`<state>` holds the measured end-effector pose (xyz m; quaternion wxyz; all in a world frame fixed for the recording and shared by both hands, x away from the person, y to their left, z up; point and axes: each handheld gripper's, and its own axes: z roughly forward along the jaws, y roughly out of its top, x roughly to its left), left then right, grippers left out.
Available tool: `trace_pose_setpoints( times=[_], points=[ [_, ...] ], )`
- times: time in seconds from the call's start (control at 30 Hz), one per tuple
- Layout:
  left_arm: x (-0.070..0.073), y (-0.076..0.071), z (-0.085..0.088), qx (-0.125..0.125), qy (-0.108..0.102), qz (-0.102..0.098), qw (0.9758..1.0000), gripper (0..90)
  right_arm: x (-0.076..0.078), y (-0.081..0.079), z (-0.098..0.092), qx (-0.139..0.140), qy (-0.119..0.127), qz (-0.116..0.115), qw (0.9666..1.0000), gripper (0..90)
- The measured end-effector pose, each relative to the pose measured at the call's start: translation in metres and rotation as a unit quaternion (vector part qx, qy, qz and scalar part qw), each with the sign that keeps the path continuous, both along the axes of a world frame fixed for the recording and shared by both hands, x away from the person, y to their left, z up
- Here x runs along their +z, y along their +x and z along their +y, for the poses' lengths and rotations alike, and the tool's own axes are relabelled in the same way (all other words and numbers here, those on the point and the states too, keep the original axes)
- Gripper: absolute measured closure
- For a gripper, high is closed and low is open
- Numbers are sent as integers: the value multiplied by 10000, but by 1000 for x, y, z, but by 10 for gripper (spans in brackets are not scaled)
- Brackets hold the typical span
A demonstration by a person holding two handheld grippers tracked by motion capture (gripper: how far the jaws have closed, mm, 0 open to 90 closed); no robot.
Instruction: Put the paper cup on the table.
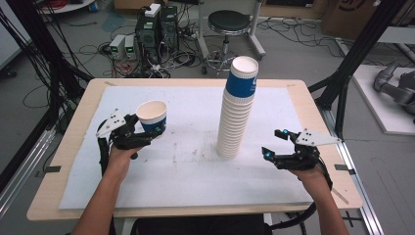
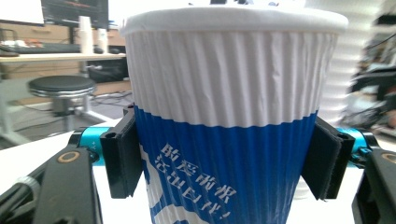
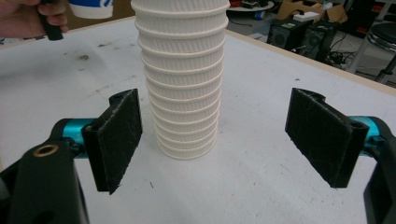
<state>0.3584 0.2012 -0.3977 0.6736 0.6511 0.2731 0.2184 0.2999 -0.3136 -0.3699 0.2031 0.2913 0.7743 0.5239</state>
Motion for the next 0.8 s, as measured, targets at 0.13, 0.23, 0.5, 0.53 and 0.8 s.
trace_pose_setpoints(
  times=[0.13,0.23,0.5,0.53,0.8],
  points=[
    [-12,14,3,251,139,196,9994,264,1,1,-1,-4,37,21,10000,191],
    [-21,23,4,352,170,369,9986,262,0,2,0,1,11,17,10000,191],
    [-37,39,3,627,518,688,9943,263,0,3,2,31,-19,31,10000,191],
    [-37,40,2,628,587,679,9940,264,0,3,1,14,-1,39,10000,191],
    [-40,53,-13,478,1131,849,9888,260,0,2,1,19,-10,18,10000,191]
  ],
)
